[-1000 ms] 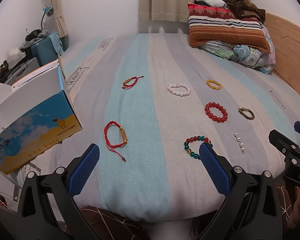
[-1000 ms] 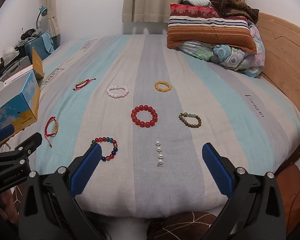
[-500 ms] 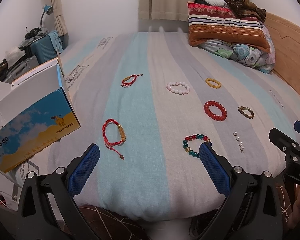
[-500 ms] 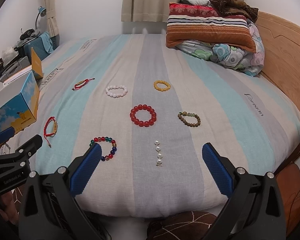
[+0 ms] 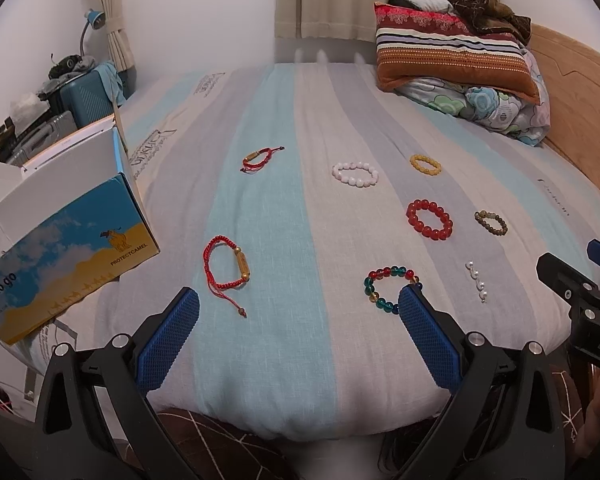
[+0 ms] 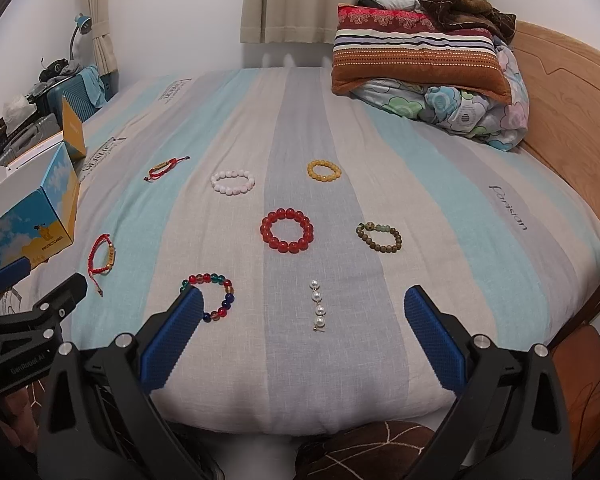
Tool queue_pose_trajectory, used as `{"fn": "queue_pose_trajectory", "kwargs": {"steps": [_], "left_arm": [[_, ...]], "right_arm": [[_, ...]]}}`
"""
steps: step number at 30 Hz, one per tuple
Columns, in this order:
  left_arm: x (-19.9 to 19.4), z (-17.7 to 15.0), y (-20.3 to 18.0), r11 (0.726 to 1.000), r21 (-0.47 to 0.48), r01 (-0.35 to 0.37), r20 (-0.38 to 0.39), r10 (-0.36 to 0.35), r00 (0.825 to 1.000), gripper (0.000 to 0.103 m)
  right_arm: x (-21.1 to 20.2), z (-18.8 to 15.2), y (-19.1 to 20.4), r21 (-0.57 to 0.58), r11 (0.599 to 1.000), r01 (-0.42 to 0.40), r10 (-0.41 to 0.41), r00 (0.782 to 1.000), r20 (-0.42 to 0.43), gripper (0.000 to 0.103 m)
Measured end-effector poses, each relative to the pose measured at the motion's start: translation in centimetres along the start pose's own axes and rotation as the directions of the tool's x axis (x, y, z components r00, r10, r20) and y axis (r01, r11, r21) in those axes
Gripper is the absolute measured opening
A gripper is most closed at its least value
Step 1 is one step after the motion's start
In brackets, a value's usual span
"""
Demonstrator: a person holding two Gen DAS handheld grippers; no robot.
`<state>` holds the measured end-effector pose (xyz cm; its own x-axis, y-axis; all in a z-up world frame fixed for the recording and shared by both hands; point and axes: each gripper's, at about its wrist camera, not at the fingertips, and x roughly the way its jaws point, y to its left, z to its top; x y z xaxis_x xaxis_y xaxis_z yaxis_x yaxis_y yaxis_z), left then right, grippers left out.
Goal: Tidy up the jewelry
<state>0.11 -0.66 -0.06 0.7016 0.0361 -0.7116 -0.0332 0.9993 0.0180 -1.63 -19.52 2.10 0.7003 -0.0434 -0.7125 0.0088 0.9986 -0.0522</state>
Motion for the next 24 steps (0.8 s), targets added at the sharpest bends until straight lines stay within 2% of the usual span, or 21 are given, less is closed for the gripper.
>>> {"fn": "queue_pose_trajectory", "kwargs": {"steps": [24], "left_arm": [[0.04,-0.20,-0.14,1.000,-0.009,0.002,0.000,-0.002,1.000,0.097]], "right_arm": [[-0.01,0.00,0.04,-0.001,1.000,0.001,-0.001,1.000,0.003,0.096]]}}
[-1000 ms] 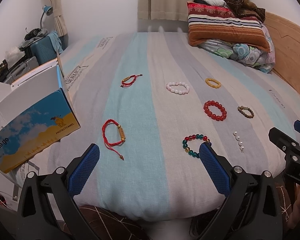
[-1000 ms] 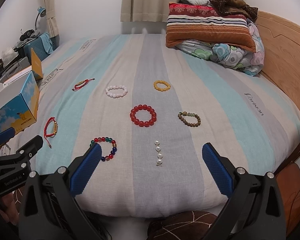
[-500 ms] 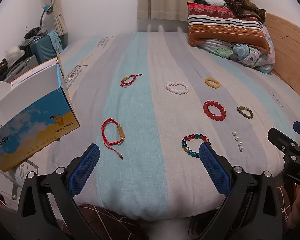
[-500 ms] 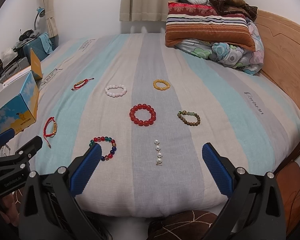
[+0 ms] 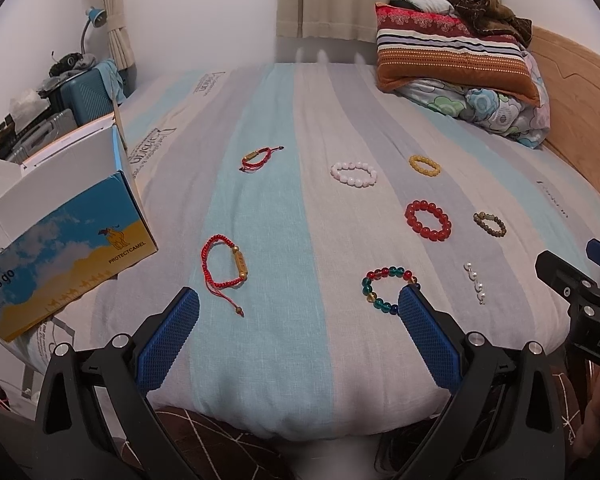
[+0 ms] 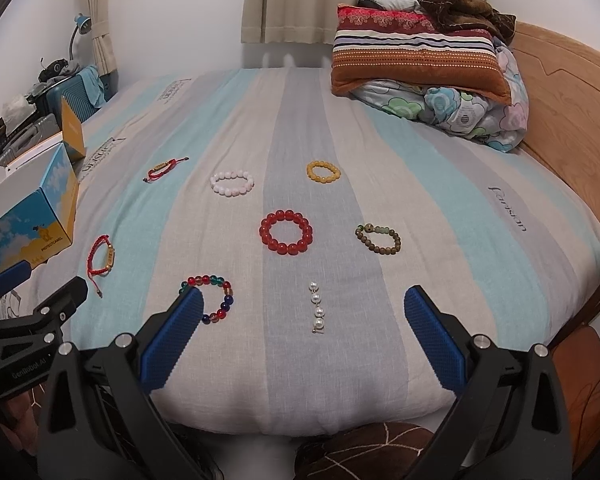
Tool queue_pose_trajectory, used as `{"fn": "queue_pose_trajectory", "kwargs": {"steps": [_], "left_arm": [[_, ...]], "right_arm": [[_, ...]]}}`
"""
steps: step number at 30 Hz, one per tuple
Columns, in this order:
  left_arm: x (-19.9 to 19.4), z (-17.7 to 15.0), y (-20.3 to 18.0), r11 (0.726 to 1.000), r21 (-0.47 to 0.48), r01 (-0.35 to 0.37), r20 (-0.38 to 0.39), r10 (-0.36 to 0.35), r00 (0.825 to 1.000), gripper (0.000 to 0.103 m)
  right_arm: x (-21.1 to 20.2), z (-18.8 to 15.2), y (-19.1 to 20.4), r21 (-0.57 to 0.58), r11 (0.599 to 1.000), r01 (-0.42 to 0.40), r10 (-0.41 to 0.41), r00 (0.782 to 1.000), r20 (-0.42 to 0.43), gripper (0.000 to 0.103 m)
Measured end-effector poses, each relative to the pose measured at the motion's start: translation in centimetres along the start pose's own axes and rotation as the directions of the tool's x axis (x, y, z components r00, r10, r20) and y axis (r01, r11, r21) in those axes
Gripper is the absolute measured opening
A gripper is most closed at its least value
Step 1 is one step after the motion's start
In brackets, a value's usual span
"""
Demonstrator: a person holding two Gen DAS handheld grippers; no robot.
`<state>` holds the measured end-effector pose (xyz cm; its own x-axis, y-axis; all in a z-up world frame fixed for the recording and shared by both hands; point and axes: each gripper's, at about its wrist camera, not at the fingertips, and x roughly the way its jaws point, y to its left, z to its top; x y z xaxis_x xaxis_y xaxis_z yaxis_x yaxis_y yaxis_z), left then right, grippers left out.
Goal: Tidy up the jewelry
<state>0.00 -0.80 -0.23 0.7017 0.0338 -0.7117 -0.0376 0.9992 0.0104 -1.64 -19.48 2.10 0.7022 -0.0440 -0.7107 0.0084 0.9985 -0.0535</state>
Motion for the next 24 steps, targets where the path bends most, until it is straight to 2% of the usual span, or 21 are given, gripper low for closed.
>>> {"fn": "queue_pose_trajectory", "kwargs": {"steps": [17,24], "left_arm": [[0.5,0.1,0.0,1.000,0.007,0.005,-0.011,-0.005,1.000,0.097],[2.9,0.0,-1.9,0.998,0.042,0.039,-0.049,-0.037,0.998,0.097]], "right_arm": [[0.2,0.2,0.2,-0.006,1.000,0.006,-0.006,1.000,-0.007,0.096],[1.7,1.2,-2.2,-0.007,1.000,0.029,-0.029,0.999,-0.038,0.096]]}}
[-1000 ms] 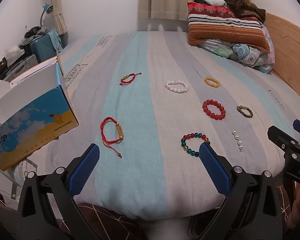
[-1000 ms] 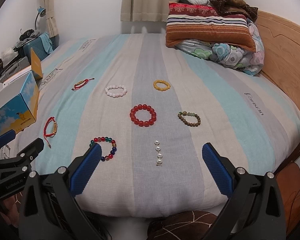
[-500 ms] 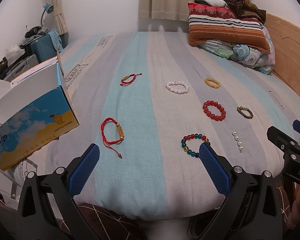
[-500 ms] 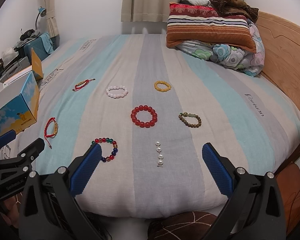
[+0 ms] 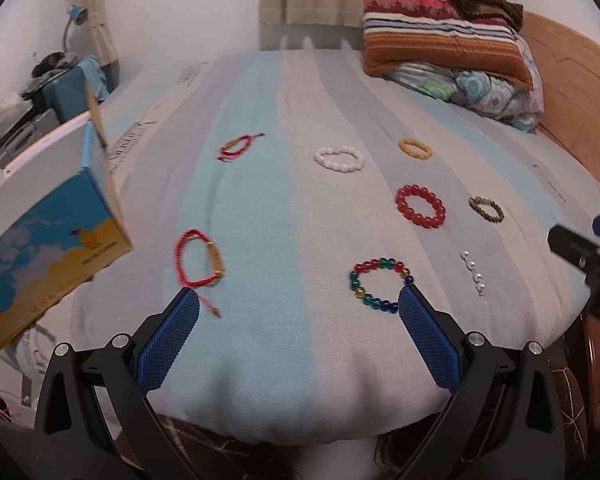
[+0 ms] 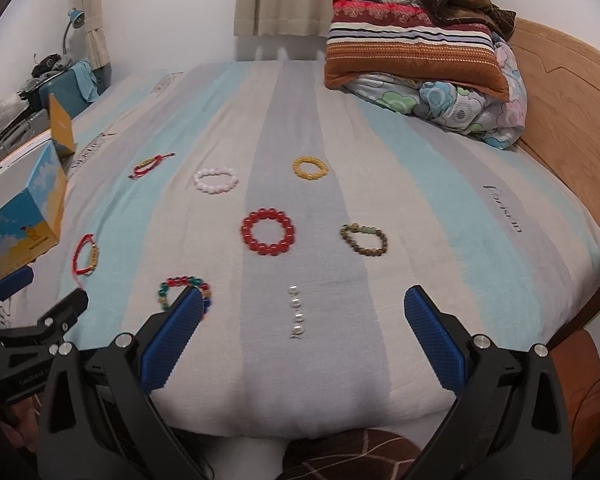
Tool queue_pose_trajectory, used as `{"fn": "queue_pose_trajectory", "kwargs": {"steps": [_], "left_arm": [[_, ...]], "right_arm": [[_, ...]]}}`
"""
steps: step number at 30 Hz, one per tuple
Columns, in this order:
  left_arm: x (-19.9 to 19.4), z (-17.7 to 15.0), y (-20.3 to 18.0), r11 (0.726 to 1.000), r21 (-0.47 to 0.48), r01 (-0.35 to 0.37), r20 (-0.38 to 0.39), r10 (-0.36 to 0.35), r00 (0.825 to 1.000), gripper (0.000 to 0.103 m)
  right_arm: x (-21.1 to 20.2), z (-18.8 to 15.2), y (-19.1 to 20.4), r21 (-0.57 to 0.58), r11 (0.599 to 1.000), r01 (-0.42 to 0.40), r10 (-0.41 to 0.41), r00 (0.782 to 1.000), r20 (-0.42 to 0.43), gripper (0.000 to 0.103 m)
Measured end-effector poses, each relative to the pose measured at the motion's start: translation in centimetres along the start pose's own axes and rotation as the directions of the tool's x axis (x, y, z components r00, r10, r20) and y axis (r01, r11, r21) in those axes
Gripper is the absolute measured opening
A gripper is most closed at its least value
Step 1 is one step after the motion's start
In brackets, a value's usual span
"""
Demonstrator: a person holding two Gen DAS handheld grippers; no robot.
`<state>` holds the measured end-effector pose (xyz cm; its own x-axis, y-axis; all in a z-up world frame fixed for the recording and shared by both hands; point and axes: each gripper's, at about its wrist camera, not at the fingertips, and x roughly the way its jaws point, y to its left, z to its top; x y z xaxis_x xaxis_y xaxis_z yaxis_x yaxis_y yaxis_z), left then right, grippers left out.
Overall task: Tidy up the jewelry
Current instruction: 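Grasp the multicolour bead bracelet with the left tool while the right tool grasps the pearl strand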
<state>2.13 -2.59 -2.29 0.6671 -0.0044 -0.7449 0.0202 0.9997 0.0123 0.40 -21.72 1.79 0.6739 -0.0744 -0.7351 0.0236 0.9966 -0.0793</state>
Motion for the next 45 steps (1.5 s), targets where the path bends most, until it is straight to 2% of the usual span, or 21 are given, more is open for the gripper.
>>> {"fn": "queue_pose_trajectory", "kwargs": {"steps": [8,13,25,29,35,45], "left_arm": [[4.4,0.2,-3.1,0.998,0.054,0.032,-0.049,-0.029,0.998,0.097],[7.2,0.2,-3.6,0.998,0.056,0.042,-0.086,-0.037,0.996,0.097],[13.1,0.0,-4.2,0.996,0.076,0.049,-0.135,-0.039,0.990,0.097],[13.3,-0.2,-4.2,0.994,0.096,0.048,-0.119,-0.037,0.992,0.097],[13.2,-0.4,-4.0,0.995,0.090,0.050,-0.114,-0.040,0.993,0.092],[12.3,-0.8,-4.8,0.992,0.116,0.056,-0.118,-0.043,0.992,0.063]], "right_arm": [[3.2,-0.6,-1.6,-0.064,0.998,0.028,-0.032,0.998,-0.053,0.096],[6.1,-1.7,-2.1,-0.068,0.997,0.025,-0.032,0.994,-0.105,0.096],[12.3,-2.5,-1.3,-0.098,0.995,-0.024,0.004,0.980,-0.199,0.083],[13.7,-2.6,-0.6,-0.111,0.993,-0.042,0.017,0.976,-0.218,0.079],[14.8,-2.6,-0.5,-0.089,0.993,-0.072,0.049,0.969,-0.243,0.067],[14.8,-2.7,0.2,-0.064,0.988,-0.138,0.117,0.958,-0.261,0.033]]}}
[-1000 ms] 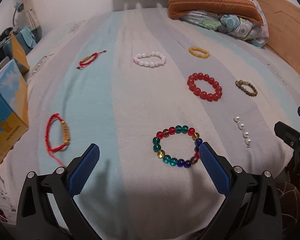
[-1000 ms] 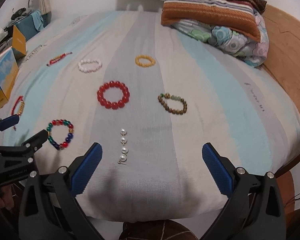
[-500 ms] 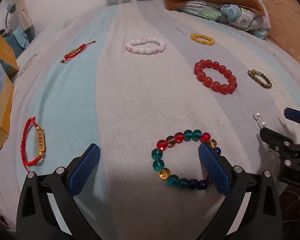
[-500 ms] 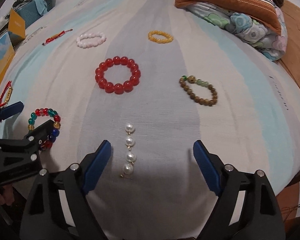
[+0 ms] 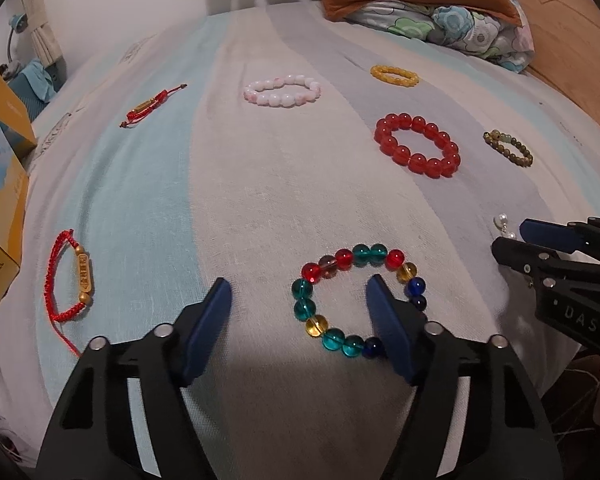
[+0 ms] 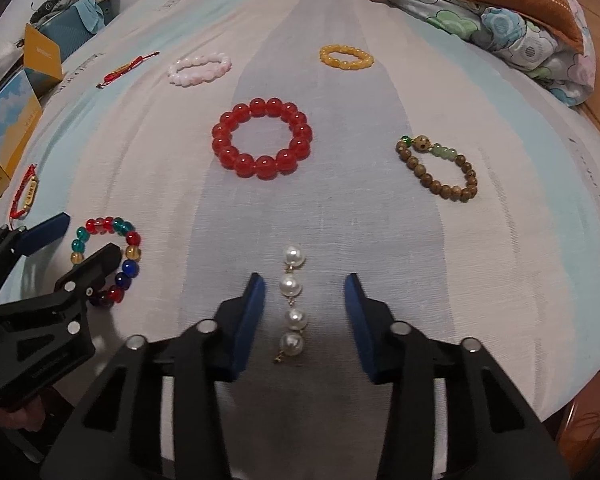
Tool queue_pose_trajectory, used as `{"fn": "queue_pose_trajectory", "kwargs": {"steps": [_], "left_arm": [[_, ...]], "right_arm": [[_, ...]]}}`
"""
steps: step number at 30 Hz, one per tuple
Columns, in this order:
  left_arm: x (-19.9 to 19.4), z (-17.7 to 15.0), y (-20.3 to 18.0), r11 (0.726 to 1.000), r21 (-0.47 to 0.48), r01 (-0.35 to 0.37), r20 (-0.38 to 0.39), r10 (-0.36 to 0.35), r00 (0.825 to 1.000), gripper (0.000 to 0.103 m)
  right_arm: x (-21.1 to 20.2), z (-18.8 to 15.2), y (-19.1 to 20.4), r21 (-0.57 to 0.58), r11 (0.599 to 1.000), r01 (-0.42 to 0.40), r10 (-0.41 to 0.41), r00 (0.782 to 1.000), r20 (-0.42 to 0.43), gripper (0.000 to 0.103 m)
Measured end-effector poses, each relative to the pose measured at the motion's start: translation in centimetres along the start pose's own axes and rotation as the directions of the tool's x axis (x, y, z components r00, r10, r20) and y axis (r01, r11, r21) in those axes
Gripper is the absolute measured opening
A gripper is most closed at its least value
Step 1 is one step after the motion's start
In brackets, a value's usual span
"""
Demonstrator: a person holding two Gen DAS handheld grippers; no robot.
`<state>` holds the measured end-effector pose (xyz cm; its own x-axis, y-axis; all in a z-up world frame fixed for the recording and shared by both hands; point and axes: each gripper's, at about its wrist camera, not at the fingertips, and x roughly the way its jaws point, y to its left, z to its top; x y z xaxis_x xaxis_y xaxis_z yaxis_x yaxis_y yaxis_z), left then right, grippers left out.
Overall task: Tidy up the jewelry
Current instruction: 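Grasp the multicolour bead bracelet with the left tool while the right tool grasps the pearl strand, then carry the multicolour bracelet and pearl strand with both tools over the white box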
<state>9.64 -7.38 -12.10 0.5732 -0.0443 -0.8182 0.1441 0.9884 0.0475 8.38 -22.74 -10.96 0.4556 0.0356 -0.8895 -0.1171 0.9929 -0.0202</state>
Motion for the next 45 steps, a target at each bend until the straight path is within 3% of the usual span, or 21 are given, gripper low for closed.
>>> {"fn": "queue_pose_trajectory", "kwargs": {"steps": [5,6,7,12,20,45], "left_arm": [[-0.3,0.2,0.0,1.000,-0.001,0.001,-0.010,-0.001,1.000,0.044],[-0.4,0.2,0.0,1.000,0.006,-0.002,-0.011,0.002,1.000,0.037],[-0.5,0.2,0.0,1.000,0.009,-0.005,-0.012,0.005,1.000,0.029],[-0.7,0.4,0.1,1.000,0.020,0.011,-0.020,-0.010,1.000,0.012],[-1.6,0.9,0.9,0.998,-0.002,0.065,-0.022,-0.065,0.998,0.009],[-7.4,3.6,1.1,0.997,-0.003,0.080,0.060,-0.079,0.995,0.009]], "right_arm": [[-0.2,-0.2,-0.3,0.019,0.999,-0.027,0.028,1.000,-0.008,0.016],[-0.3,-0.2,-0.4,0.026,0.999,-0.035,0.035,0.999,-0.008,0.013],[-0.3,-0.2,-0.5,0.029,0.999,-0.037,0.037,0.999,-0.007,0.012],[-0.7,-0.3,-0.7,0.041,0.998,-0.043,0.043,0.999,-0.004,0.011],[-1.8,-0.3,-1.0,0.049,0.998,-0.037,0.035,0.999,0.023,0.011],[-8.1,1.8,-0.3,0.047,0.998,-0.036,0.029,0.989,0.144,0.011]]}}
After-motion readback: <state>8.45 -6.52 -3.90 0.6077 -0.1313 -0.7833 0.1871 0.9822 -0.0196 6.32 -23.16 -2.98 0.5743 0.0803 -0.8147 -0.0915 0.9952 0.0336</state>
